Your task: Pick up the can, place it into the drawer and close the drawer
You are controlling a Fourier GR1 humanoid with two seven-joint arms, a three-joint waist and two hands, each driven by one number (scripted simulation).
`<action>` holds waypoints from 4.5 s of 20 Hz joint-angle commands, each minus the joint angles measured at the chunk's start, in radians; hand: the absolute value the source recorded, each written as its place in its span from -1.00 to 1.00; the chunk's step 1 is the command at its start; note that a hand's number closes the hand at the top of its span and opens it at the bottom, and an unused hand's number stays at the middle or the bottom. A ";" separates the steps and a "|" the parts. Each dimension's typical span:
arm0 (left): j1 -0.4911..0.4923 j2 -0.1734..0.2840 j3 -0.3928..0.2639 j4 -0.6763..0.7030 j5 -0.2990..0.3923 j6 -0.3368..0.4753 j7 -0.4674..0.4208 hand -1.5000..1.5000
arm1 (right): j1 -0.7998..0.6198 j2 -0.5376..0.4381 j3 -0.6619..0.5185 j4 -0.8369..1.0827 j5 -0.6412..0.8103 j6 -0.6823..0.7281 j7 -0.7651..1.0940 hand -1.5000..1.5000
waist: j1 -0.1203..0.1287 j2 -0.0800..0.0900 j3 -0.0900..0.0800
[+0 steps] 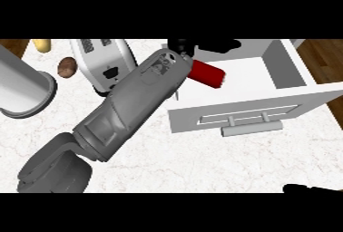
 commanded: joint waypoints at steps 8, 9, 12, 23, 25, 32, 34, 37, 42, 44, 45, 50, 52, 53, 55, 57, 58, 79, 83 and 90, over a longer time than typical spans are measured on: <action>-0.023 0.000 0.020 -0.038 0.077 0.050 -0.049 -1.00 | -0.030 -0.079 0.143 0.024 0.379 -0.027 -0.070 -1.00 | 0.049 -0.009 0.000; -0.007 0.000 0.005 -0.048 0.065 0.052 -0.060 -1.00 | -0.048 -0.087 0.133 0.058 0.406 -0.045 -0.091 -1.00 | 0.068 -0.014 0.000; -0.040 0.000 -0.024 -0.052 0.063 0.073 -0.023 -1.00 | -0.113 -0.105 0.206 0.111 0.552 -0.068 -0.064 -1.00 | 0.079 -0.014 -0.001; -0.015 0.019 0.018 -0.131 0.028 0.076 0.063 -1.00 | -0.186 -0.075 0.329 0.451 0.901 -0.232 -0.076 -1.00 | 0.135 -0.033 -0.001; -0.021 0.080 0.023 -0.123 0.009 0.007 0.081 -1.00 | -0.204 -0.024 0.353 0.510 0.939 -0.296 -0.068 -1.00 | 0.126 -0.030 -0.001; 0.031 0.214 -0.023 -0.324 -0.039 0.027 0.258 -1.00 | -0.259 -0.031 0.240 0.793 0.914 -0.455 -0.180 -1.00 | 0.160 -0.040 -0.001; 0.084 0.233 -0.002 -0.359 -0.045 0.007 0.205 -1.00 | -0.345 -0.001 0.231 0.906 0.938 -0.504 -0.178 -1.00 | 0.158 -0.031 -0.001; 0.053 0.253 -0.029 -0.418 -0.071 0.051 0.302 -1.00 | -0.402 -0.031 0.189 1.003 0.947 -0.536 -0.204 -1.00 | 0.170 -0.035 0.000; 0.172 0.317 -0.022 -0.510 -0.068 0.010 0.285 -1.00 | -0.465 0.013 0.183 1.165 1.026 -0.659 -0.193 -1.00 | 0.180 -0.029 0.000; 0.151 0.368 -0.013 -0.534 -0.064 -0.019 0.335 -1.00 | -0.521 -0.025 0.148 1.225 1.029 -0.652 -0.195 -1.00 | 0.182 -0.029 0.000; 0.173 0.365 -0.015 -0.526 -0.078 -0.011 0.316 -1.00 | -0.544 0.020 0.176 1.240 1.062 -0.688 -0.181 -1.00 | 0.172 -0.026 0.000; 0.264 0.409 -0.028 -0.639 -0.089 -0.014 0.322 -1.00 | -0.667 -0.007 0.091 1.402 1.053 -0.782 -0.191 -1.00 | 0.201 -0.020 0.000; 0.299 0.422 -0.025 -0.674 -0.094 0.003 0.341 -1.00 | -0.706 -0.003 0.078 1.442 1.034 -0.801 -0.217 -1.00 | 0.186 -0.024 0.000; 0.268 0.414 -0.020 -0.636 -0.095 -0.021 0.340 -1.00 | -0.786 -0.008 0.062 1.499 1.053 -0.808 -0.191 -1.00 | 0.192 -0.013 0.001; 0.318 0.418 -0.033 -0.729 -0.102 0.012 0.353 -1.00 | -0.821 -0.018 0.039 1.571 1.066 -0.853 -0.183 -1.00 | 0.207 -0.018 0.001; 0.368 0.459 -0.034 -0.761 -0.106 -0.007 0.369 -1.00 | -0.858 -0.008 0.033 1.619 1.066 -0.879 -0.191 -1.00 | 0.196 -0.020 0.000; 0.326 0.485 -0.010 -0.757 -0.099 -0.025 0.403 -1.00 | -0.914 0.013 0.040 1.644 1.095 -0.872 -0.143 -1.00 | 0.191 -0.020 0.000; 0.599 0.543 -0.004 -0.984 -0.157 -0.039 0.323 -1.00 | -1.220 -0.109 -0.091 1.973 1.041 -0.889 -0.236 -1.00 | 0.230 0.004 0.001; 0.586 0.516 0.005 -0.967 -0.165 -0.029 0.319 -1.00 | -1.268 -0.032 -0.146 1.946 0.968 -0.894 -0.278 -1.00 | 0.217 0.006 0.003; 0.651 0.540 0.009 -1.006 -0.175 -0.029 0.303 -1.00 | -1.260 0.002 -0.292 1.917 0.792 -0.845 -0.442 -1.00 | 0.210 -0.005 0.003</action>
